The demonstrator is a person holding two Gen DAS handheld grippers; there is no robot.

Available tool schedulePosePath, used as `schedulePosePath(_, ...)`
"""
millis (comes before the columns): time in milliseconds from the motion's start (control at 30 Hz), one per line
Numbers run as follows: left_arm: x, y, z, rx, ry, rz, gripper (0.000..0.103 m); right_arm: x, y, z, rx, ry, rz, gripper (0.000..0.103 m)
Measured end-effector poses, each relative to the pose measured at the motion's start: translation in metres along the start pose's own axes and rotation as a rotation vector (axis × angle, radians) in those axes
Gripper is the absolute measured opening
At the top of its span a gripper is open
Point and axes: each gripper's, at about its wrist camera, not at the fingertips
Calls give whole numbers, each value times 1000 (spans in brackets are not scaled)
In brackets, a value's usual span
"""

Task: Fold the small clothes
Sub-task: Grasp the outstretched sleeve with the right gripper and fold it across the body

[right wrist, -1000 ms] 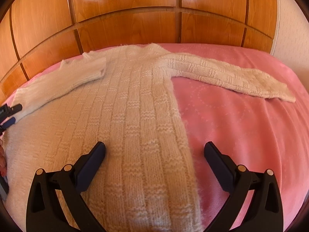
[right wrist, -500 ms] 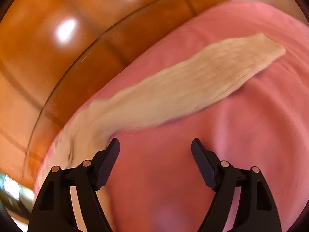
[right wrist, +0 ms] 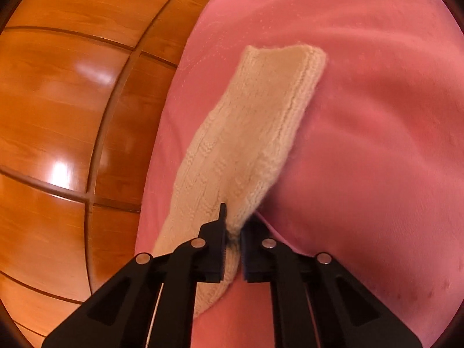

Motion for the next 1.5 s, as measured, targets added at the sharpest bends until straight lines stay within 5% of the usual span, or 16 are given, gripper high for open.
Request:
schedulePosePath(233,0,0,2,7,-10,-4,99,2,-10,87,220,20,-35,6)
schedulePosePath(433,1,0,3,14,-19,-5,99,-1,-72,185,482,121,19,6)
schedulePosePath(767,2,0,5,17,-22,-6,99,-46,-262,292,958,245,232,6)
schedulePosePath(1033,2,1,7,20,-32,-6,99,-75,-394,265,1329,175,391,10)
schedulePosePath(1067,2,1,7,20,-32,-6,99,-78,-401,257,1349,159,410,12)
schedulePosePath(1200,2,1,6,20,-31,-6,99,-74,-399,230,1308,156,475,56)
schedulePosePath(1333,2,1,7,20,-31,-7,99,-68,-363,227,1104,230,432,76)
schedulePosePath(1500,2,1,7,19,-31,-7,99,-86,-340,236,949,171,373,82)
Point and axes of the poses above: each gripper's, at about its wrist camera, not at the fingertips, and x roughly against the way its jaws point, z to its left, y to its top, and after that the axes turned 8 degrees about y, right-handed
